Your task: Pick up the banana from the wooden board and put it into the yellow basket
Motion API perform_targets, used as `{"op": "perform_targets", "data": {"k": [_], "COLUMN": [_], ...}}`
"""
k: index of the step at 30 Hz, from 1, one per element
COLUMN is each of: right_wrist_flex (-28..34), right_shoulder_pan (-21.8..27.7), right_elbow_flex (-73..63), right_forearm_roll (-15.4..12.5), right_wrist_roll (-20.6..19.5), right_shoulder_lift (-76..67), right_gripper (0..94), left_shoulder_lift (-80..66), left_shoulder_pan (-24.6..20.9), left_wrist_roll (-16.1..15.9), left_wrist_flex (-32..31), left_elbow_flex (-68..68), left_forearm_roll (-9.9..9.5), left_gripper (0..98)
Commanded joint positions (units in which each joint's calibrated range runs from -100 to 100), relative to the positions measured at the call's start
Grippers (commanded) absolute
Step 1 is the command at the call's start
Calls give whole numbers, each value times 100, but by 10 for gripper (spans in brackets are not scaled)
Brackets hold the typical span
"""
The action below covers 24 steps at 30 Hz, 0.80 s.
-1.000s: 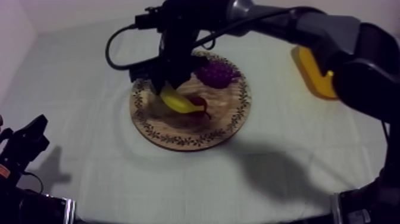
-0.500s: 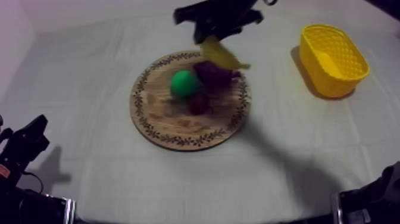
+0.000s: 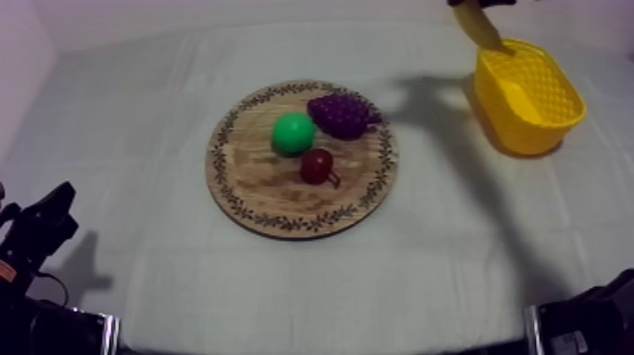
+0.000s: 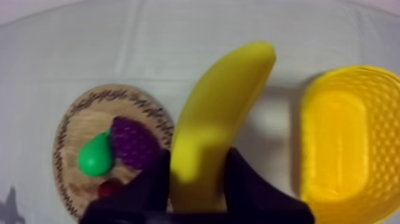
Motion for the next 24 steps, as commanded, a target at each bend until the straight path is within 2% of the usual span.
{"op": "perform_targets", "data": {"k": [1, 12, 21, 24], "right_wrist_flex": [-36, -452, -709, -745], "right_shoulder_pan": [507, 1412, 1590, 1598], "right_elbow_flex": [59, 436, 727, 717], "right_forearm_roll": [-25, 28, 108, 131], "right_wrist_roll": [132, 474, 556, 524], "right_shoulder_lift": [14, 502, 1116, 1332], "right_gripper": [189, 192, 212, 276], "left_shoulder_lift": [0, 0, 0, 0], "left_shoulder_pan": [1, 1, 1, 1], "left_wrist_roll": [1, 0, 1, 1], "left_wrist_flex": [-1, -1, -1, -1], "left_elbow_flex": [-3, -3, -3, -3], "left_forearm_roll": [-3, -3, -3, -3], "left_gripper": [1, 1, 1, 1]}}
